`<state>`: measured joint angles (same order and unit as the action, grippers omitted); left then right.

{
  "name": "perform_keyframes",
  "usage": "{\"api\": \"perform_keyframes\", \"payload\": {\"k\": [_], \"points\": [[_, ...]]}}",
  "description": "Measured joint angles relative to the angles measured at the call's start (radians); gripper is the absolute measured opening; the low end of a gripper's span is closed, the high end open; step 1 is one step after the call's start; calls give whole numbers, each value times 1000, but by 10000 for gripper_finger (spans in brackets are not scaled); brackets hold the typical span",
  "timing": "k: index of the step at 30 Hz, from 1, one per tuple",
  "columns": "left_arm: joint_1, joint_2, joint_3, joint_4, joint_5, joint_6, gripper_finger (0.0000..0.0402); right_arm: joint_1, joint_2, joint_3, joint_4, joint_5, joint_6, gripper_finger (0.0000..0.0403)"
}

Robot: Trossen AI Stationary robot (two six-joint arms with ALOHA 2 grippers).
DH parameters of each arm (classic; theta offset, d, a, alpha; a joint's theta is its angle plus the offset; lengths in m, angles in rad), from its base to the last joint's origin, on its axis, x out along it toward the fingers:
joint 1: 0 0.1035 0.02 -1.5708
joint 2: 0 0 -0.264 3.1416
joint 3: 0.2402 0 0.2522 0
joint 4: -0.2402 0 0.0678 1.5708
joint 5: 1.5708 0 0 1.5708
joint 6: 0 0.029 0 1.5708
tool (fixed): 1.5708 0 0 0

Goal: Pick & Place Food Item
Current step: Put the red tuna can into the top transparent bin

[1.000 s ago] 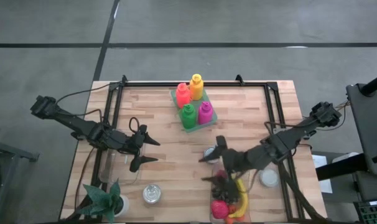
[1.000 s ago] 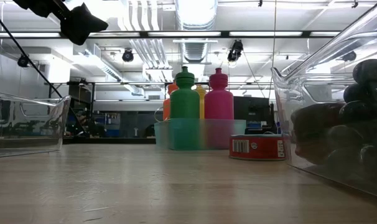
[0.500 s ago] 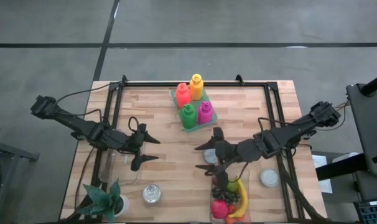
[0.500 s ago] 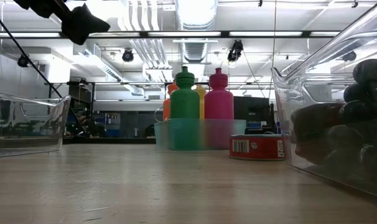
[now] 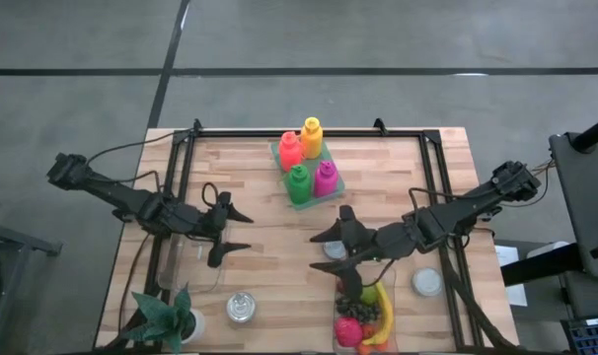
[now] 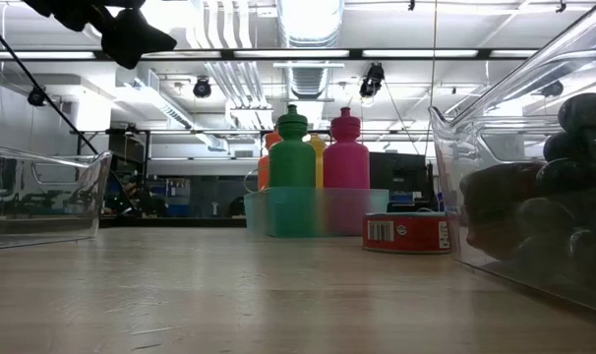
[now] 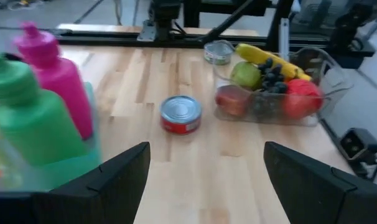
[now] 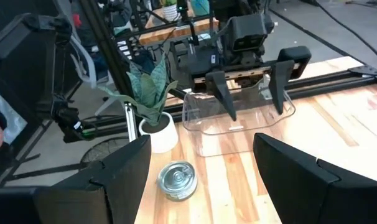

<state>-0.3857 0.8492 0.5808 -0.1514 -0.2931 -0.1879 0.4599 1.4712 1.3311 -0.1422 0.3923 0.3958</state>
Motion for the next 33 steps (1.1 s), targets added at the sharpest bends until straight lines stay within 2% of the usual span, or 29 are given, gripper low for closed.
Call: {"api": "perform_keyframes", "payload": {"k": [6, 11, 14, 18, 23, 29, 33], "points": [[60, -89, 0, -80, -4, 38, 320, 0, 0, -6, 1, 1, -2, 279], [75, -90, 0, -71, -17, 0, 320, -20, 8, 3, 16, 0, -2, 279], [75, -59, 0, -63, -42, -92, 320, -31, 10, 3, 0, 3, -23, 279], [75, -8, 0, -6, -48, -276, 320, -48, 10, 3, -113, -1, -88, 279], [75, 36, 0, 60, -47, -466, 319, -52, -1, 3, -161, -51, -16, 279], [77, 54, 0, 60, -47, -763, 319, -50, -80, -7, -277, -79, 18, 279], [85, 57, 0, 81, -72, -823, 319, -51, -112, -22, -331, -79, -19, 279]]}}
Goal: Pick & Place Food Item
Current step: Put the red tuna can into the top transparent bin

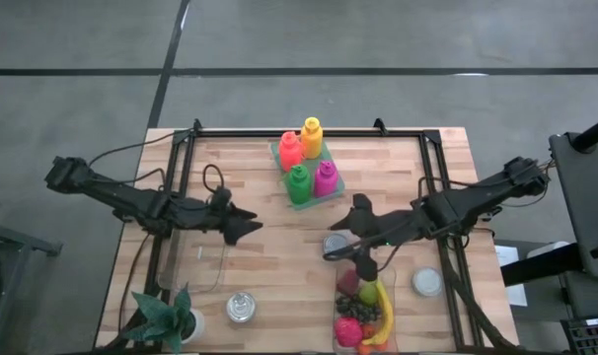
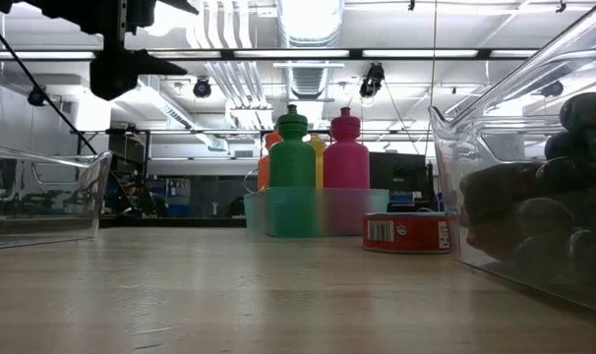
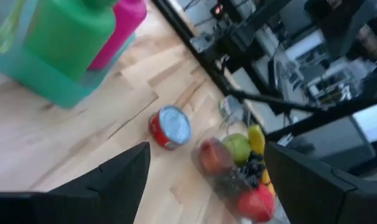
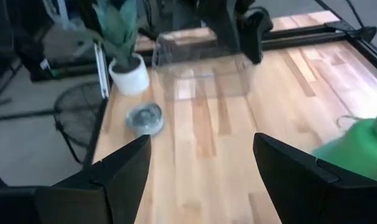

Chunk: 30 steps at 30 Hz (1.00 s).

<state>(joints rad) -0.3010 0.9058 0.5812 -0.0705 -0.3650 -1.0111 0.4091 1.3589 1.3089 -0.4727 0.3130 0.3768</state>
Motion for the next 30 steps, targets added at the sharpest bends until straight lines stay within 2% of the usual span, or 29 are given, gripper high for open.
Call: {"api": "perform_keyframes", "payload": {"k": [10, 18, 24, 30], "points": [[8, 33, 4, 63, -22, 11, 319, 0, -91, -6, -234, 0, -25, 279], [25, 91, 35, 109, -24, 18, 319, 0, -132, -7, -331, 1, -71, 279], [44, 194, 137, 115, 48, 152, 319, 0, -141, -11, -344, 1, -64, 279], [88, 309, 212, 111, 113, 247, 319, 10, -142, -40, -333, -22, 54, 279]]}}
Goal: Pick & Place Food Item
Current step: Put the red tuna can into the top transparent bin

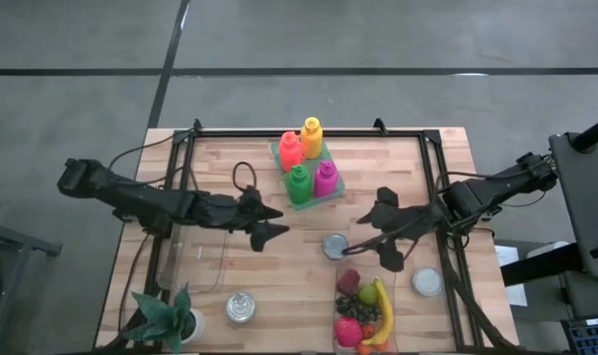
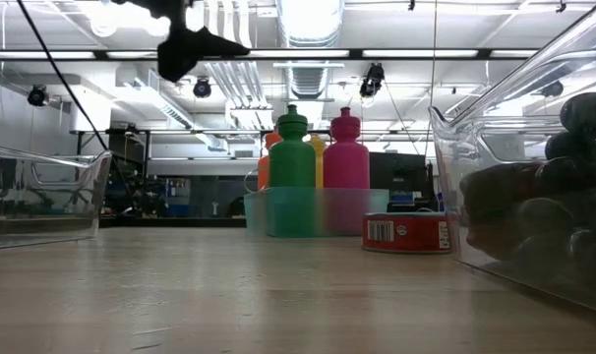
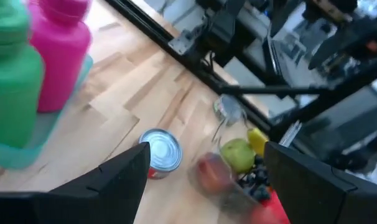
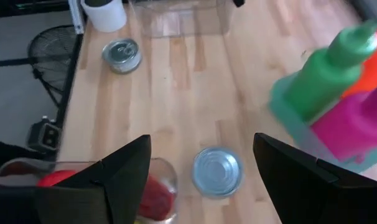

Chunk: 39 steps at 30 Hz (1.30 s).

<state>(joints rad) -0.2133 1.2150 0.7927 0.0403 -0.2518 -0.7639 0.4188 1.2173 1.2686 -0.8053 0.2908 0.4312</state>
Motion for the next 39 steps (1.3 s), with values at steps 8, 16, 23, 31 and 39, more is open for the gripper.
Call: {"api": "perform_keyframes", "payload": {"k": [8, 16, 23, 31, 39], "points": [[115, 68, 25, 13, 120, 144, 319, -10, -20, -50, 36, -28, 7, 279], [191, 87, 26, 11, 207, 166, 320, -74, -21, -85, -109, 32, 92, 279], [147, 145, 21, 19, 220, 402, 320, -111, -19, -218, -90, 49, 30, 279], [117, 248, 22, 33, 201, 450, 320, -139, -18, -363, -64, 49, 21, 279], [77, 422, 73, 46, 201, 417, 320, -151, -18, -468, 112, -47, -21, 278]]}}
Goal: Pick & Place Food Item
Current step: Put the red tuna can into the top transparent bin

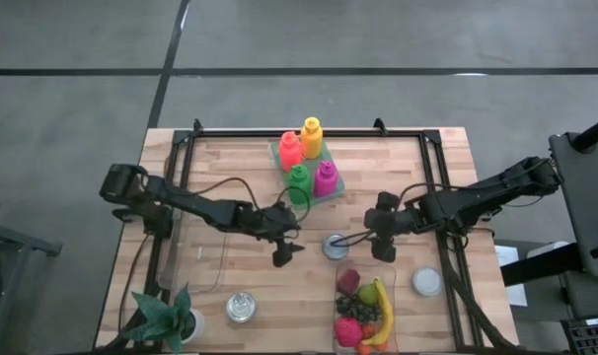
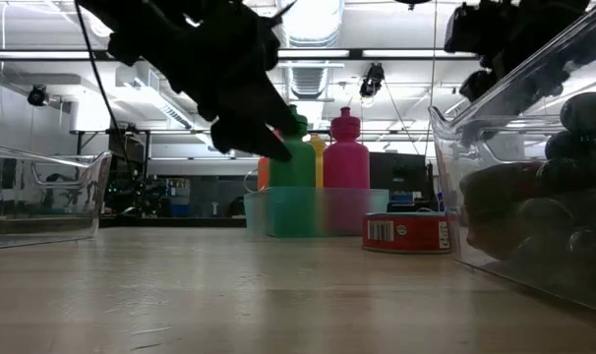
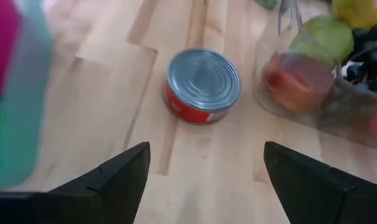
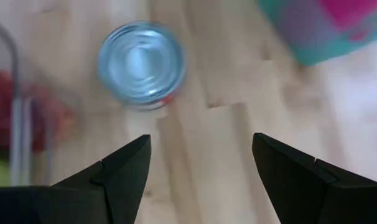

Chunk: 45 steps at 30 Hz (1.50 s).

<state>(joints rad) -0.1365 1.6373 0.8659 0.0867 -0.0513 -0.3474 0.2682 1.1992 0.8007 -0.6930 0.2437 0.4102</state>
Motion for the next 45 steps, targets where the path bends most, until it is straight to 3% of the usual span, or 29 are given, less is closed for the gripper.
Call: {"api": "perform_keyframes", "payload": {"k": [4, 16, 24, 29, 34, 45], "points": [[-7, 79, 60, -1, 0, 8, 320, -24, 0, -29, 20, -120, -20, 278], [-7, 169, 151, 2, -1, 121, 319, -108, 44, -72, 137, -185, -49, 278], [-8, 172, 144, 1, -18, 165, 319, -136, 180, -69, 151, -209, -88, 278], [-8, 172, 144, -1, -35, 168, 319, -141, 273, -42, 156, -317, -136, 278], [-8, 172, 144, -9, -35, 168, 318, -142, 356, 2, 160, -339, -149, 279], [-8, 172, 143, -13, -35, 168, 251, -142, 460, 123, 155, -323, -213, 279]]}}
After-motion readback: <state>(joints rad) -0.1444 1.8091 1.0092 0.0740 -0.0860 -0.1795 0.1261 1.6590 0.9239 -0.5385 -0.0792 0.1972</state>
